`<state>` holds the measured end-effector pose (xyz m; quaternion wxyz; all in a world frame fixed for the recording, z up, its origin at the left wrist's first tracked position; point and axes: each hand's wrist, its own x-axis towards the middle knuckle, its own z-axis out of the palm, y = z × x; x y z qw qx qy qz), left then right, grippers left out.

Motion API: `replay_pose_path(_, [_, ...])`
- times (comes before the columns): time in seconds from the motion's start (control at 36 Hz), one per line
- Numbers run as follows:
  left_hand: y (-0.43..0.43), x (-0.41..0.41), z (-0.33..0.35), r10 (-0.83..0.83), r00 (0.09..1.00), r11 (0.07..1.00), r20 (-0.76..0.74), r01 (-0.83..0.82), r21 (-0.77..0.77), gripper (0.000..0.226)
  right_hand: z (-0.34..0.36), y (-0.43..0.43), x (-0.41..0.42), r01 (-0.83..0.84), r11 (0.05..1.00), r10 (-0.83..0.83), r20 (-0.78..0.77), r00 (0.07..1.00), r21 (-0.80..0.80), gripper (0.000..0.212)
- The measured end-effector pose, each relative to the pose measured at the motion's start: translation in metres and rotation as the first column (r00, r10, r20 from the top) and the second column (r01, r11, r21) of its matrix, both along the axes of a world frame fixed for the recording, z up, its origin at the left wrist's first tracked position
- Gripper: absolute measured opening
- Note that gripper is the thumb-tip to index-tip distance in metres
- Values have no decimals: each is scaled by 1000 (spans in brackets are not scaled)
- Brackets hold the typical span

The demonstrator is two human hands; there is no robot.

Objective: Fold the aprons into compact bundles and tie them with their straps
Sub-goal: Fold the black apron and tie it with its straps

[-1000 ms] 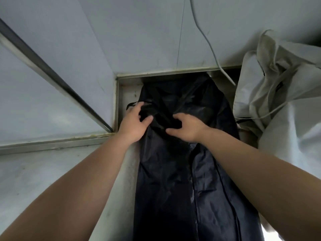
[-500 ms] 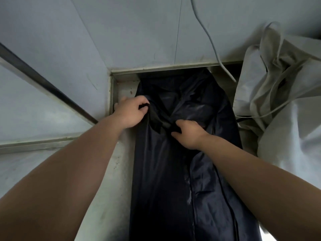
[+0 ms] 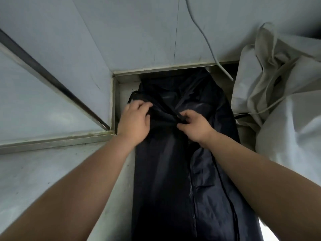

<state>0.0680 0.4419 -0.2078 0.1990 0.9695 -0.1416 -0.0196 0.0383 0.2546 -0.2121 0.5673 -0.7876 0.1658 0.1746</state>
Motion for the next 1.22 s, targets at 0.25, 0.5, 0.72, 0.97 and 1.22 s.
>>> replay_pose_path(0.25, [0,-74,-17,47,952,996,-303,-20,91,74,17,-30,-36,330,897,-294,163,942,-292,27])
replay_pose_path(0.5, [-10,-128,-30,41,893,929,-447,131,346,76,0,-31,-103,-313,779,218,-233,948,-543,49])
replay_pose_path(0.72, [8,-169,-27,103,898,931,-428,64,359,79,-6,-18,-136,-485,706,419,-248,874,-516,74])
replay_pose_path(0.97, [47,-217,-14,98,911,921,-400,69,383,79,-3,20,-197,-456,690,431,-187,883,-563,56])
replay_pose_path(1.22, [42,-235,-15,48,942,983,-333,15,185,59,2,14,-200,-133,790,22,-189,982,-599,53])
